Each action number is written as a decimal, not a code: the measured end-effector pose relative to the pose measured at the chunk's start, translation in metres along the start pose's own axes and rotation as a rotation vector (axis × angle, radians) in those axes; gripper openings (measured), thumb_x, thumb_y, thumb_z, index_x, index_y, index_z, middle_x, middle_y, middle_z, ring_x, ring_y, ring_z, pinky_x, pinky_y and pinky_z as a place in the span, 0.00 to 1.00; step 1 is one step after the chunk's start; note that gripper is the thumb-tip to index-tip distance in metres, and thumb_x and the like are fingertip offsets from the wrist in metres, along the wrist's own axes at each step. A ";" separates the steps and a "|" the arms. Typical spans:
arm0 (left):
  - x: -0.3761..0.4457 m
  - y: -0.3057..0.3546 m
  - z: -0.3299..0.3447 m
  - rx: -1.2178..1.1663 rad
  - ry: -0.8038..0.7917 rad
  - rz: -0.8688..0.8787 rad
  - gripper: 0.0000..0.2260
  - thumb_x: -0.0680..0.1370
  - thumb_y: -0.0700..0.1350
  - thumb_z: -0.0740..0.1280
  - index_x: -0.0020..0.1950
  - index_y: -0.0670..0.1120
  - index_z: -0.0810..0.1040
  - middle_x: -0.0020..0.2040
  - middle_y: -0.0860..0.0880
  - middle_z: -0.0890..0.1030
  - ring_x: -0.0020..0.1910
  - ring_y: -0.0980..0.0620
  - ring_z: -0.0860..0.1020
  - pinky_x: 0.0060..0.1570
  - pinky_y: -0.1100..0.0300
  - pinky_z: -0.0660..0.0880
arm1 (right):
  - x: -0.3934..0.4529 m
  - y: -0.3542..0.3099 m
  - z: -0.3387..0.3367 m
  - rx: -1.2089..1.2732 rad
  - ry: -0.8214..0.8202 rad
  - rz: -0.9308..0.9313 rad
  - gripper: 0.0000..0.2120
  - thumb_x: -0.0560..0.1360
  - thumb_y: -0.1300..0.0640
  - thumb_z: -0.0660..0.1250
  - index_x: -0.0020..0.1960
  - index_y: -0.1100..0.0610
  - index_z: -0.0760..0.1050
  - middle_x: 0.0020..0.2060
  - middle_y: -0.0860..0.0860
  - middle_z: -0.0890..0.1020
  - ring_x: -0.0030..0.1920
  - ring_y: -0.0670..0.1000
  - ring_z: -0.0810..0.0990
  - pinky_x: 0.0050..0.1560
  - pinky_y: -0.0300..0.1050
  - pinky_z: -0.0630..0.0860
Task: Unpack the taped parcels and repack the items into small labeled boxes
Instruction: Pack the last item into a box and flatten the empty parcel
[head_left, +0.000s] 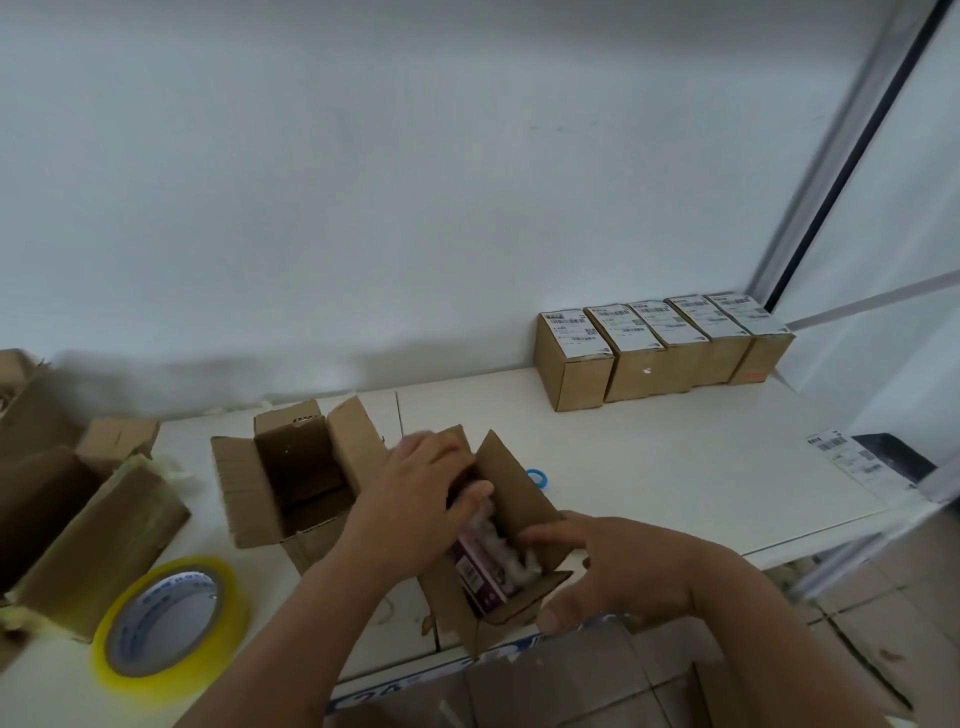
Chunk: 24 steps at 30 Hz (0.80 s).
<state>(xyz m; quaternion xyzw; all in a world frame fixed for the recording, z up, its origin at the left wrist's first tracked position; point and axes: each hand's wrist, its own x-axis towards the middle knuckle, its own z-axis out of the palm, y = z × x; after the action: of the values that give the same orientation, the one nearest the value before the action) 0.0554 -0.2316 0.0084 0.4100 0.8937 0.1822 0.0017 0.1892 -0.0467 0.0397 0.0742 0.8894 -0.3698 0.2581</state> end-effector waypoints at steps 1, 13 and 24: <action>0.001 0.001 0.001 0.020 0.061 0.003 0.26 0.79 0.65 0.51 0.71 0.55 0.70 0.73 0.55 0.65 0.74 0.53 0.57 0.74 0.52 0.58 | 0.000 0.002 0.001 -0.013 0.028 0.004 0.34 0.68 0.41 0.75 0.71 0.41 0.67 0.61 0.36 0.71 0.60 0.42 0.70 0.62 0.37 0.65; 0.011 0.007 0.008 -0.225 0.078 -0.310 0.31 0.79 0.65 0.56 0.79 0.52 0.56 0.78 0.51 0.56 0.76 0.49 0.54 0.72 0.49 0.59 | 0.020 0.003 0.015 -0.076 0.305 0.036 0.23 0.74 0.44 0.70 0.68 0.43 0.72 0.62 0.44 0.78 0.59 0.47 0.76 0.65 0.46 0.73; -0.013 0.019 0.007 -0.130 -0.065 -0.130 0.28 0.78 0.67 0.44 0.69 0.57 0.71 0.61 0.57 0.77 0.57 0.59 0.71 0.66 0.57 0.66 | 0.033 0.010 0.031 0.112 0.408 -0.024 0.36 0.70 0.47 0.75 0.72 0.40 0.60 0.59 0.44 0.77 0.57 0.49 0.78 0.62 0.53 0.76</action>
<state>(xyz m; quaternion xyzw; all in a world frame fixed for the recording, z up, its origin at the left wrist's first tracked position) 0.0792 -0.2278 0.0059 0.3557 0.9042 0.2261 0.0690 0.1764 -0.0634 -0.0019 0.1512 0.9021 -0.3992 0.0636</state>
